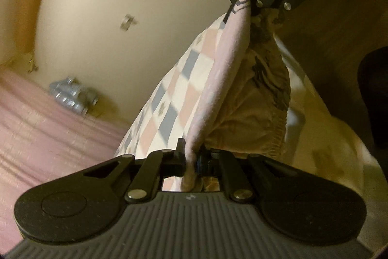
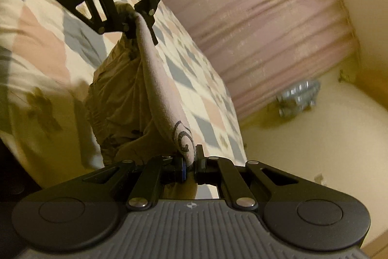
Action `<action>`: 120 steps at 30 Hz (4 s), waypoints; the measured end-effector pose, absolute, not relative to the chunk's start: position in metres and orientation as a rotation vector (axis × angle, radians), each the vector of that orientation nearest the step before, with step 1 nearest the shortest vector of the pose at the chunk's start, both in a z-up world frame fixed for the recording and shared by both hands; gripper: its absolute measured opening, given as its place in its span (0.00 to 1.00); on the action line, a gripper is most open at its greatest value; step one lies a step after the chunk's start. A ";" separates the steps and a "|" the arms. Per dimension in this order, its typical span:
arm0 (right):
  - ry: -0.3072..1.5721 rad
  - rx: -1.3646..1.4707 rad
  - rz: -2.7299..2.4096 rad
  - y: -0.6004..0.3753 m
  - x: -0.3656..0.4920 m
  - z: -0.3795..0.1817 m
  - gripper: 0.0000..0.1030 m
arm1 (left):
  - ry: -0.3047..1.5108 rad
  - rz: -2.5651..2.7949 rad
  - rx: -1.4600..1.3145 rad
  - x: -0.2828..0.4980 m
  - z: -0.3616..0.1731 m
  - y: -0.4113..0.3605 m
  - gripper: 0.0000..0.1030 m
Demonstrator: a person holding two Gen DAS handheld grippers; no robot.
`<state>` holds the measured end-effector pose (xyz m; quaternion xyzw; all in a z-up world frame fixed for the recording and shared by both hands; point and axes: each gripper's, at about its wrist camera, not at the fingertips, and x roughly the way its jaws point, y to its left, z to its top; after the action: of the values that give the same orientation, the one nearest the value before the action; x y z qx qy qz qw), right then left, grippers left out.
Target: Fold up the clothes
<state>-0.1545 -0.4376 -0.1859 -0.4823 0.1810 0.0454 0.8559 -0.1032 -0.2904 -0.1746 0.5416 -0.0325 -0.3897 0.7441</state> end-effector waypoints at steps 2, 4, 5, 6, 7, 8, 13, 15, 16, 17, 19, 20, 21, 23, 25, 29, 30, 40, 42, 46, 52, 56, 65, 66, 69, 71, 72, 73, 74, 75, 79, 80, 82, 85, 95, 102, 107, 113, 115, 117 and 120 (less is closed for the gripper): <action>0.410 -0.994 0.077 -0.455 -0.147 -0.184 0.03 | -0.080 -0.890 1.192 -0.085 -0.177 -0.317 0.07; 0.444 -0.966 0.065 -0.476 -0.134 -0.181 0.03 | -0.088 -0.922 1.197 -0.064 -0.178 -0.344 0.07; 0.457 -0.963 0.058 -0.486 -0.123 -0.178 0.03 | -0.098 -0.932 1.201 -0.050 -0.179 -0.359 0.07; 0.466 -0.964 0.048 -0.495 -0.112 -0.175 0.03 | -0.108 -0.940 1.204 -0.036 -0.178 -0.374 0.07; 0.471 -0.964 0.033 -0.506 -0.096 -0.169 0.03 | -0.122 -0.943 1.202 -0.021 -0.176 -0.390 0.07; 0.465 -0.975 0.008 -0.518 -0.079 -0.162 0.03 | -0.137 -0.941 1.194 -0.005 -0.171 -0.407 0.07; 0.348 -1.096 -0.165 -0.567 -0.010 -0.137 0.03 | -0.278 -0.869 1.158 0.067 -0.148 -0.481 0.07; 0.287 -1.134 -0.228 -0.580 0.009 -0.133 0.03 | -0.331 -0.834 1.146 0.092 -0.142 -0.506 0.07; 0.281 -1.121 -0.228 -0.586 0.019 -0.138 0.03 | -0.315 -0.833 1.150 0.102 -0.150 -0.514 0.07; 0.278 -1.106 -0.223 -0.592 0.029 -0.144 0.04 | -0.300 -0.832 1.154 0.113 -0.158 -0.523 0.07; 0.353 -1.066 -0.164 -0.598 0.051 -0.179 0.04 | -0.222 -0.855 1.179 0.131 -0.192 -0.537 0.07; 0.395 -1.045 -0.131 -0.600 0.063 -0.198 0.04 | -0.171 -0.874 1.208 0.135 -0.216 -0.542 0.08; 0.440 -1.037 -0.095 -0.601 0.069 -0.217 0.03 | -0.126 -0.889 1.234 0.139 -0.238 -0.546 0.08; 0.532 -1.027 -0.020 -0.600 0.078 -0.255 0.02 | -0.096 -0.895 1.267 0.142 -0.268 -0.546 0.10; 0.584 -1.028 0.033 -0.597 0.080 -0.283 0.03 | -0.065 -0.900 1.299 0.145 -0.297 -0.547 0.10; 0.583 -1.010 0.029 -0.597 0.062 -0.279 0.18 | -0.036 -0.891 1.304 0.151 -0.317 -0.540 0.17; 0.586 -1.016 0.020 -0.597 0.055 -0.278 0.23 | -0.043 -0.884 1.301 0.152 -0.314 -0.535 0.21; 0.629 -1.075 -0.022 -0.590 0.032 -0.301 0.11 | -0.038 -0.888 1.315 0.168 -0.308 -0.514 0.11; 0.631 -1.077 -0.045 -0.590 0.033 -0.305 0.07 | -0.033 -0.894 1.307 0.162 -0.310 -0.505 0.09; 0.642 -1.123 -0.090 -0.597 0.034 -0.312 0.05 | -0.039 -0.908 1.312 0.150 -0.311 -0.493 0.08; 0.676 -1.153 -0.075 -0.594 0.036 -0.318 0.08 | -0.001 -0.912 1.313 0.143 -0.314 -0.480 0.07; 0.688 -1.161 -0.078 -0.594 0.037 -0.318 0.08 | 0.069 -0.919 1.247 0.146 -0.305 -0.466 0.06; 0.697 -1.101 -0.131 -0.593 0.024 -0.299 0.14 | 0.087 -0.871 1.100 0.154 -0.266 -0.432 0.06; 0.696 -1.081 -0.144 -0.592 0.021 -0.295 0.14 | 0.080 -0.862 1.079 0.157 -0.260 -0.432 0.06; 0.691 -1.039 -0.185 -0.592 0.022 -0.283 0.14 | 0.057 -0.853 1.022 0.167 -0.243 -0.441 0.07; 0.687 -1.016 -0.203 -0.590 0.022 -0.278 0.15 | 0.057 -0.882 0.974 0.176 -0.236 -0.457 0.07; 0.689 -1.014 -0.209 -0.589 0.021 -0.277 0.16 | 0.064 -0.898 0.950 0.180 -0.237 -0.465 0.08; 0.692 -1.012 -0.213 -0.589 0.021 -0.277 0.17 | 0.073 -0.915 0.927 0.184 -0.239 -0.473 0.08; 0.699 -1.008 -0.216 -0.589 0.022 -0.278 0.17 | 0.095 -0.931 0.911 0.192 -0.243 -0.480 0.08; 0.706 -1.005 -0.218 -0.591 0.020 -0.280 0.17 | 0.117 -0.947 0.894 0.199 -0.246 -0.487 0.08; 0.745 -0.990 -0.242 -0.603 0.015 -0.287 0.17 | 0.195 -0.900 0.925 0.233 -0.266 -0.498 0.06; 0.754 -0.981 -0.254 -0.607 0.013 -0.288 0.17 | 0.210 -0.876 0.940 0.242 -0.271 -0.496 0.05; 0.747 -0.962 -0.280 -0.613 0.012 -0.285 0.17 | 0.249 -0.864 0.943 0.253 -0.280 -0.487 0.01; 0.704 -0.937 -0.294 -0.614 0.014 -0.275 0.17 | 0.263 -0.860 0.955 0.257 -0.287 -0.474 0.00; 0.581 -0.776 -0.084 -0.567 0.062 -0.256 0.18 | 0.180 -0.898 0.788 0.211 -0.237 -0.449 0.05; 0.616 -0.766 -0.026 -0.556 0.076 -0.268 0.18 | 0.264 -0.954 0.890 0.197 -0.275 -0.457 0.06; 0.658 -0.720 -0.103 -0.593 0.054 -0.270 0.18 | 0.273 -0.890 0.896 0.202 -0.275 -0.439 0.06; 0.636 -0.622 -0.144 -0.605 0.054 -0.260 0.18 | 0.204 -0.915 0.783 0.175 -0.244 -0.439 0.06; 0.629 -0.589 -0.157 -0.609 0.054 -0.257 0.18 | 0.218 -0.971 0.783 0.166 -0.248 -0.447 0.06; 0.650 -0.571 -0.161 -0.612 0.055 -0.263 0.18 | 0.237 -0.994 0.825 0.160 -0.261 -0.455 0.06; 0.670 -0.541 -0.176 -0.618 0.051 -0.266 0.19 | 0.286 -0.966 0.846 0.168 -0.280 -0.454 0.06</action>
<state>0.0511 -0.6176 -0.2656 -0.2617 0.3244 -0.0854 0.9050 0.1684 -0.4544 -0.2801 0.3933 0.1330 -0.4491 0.7912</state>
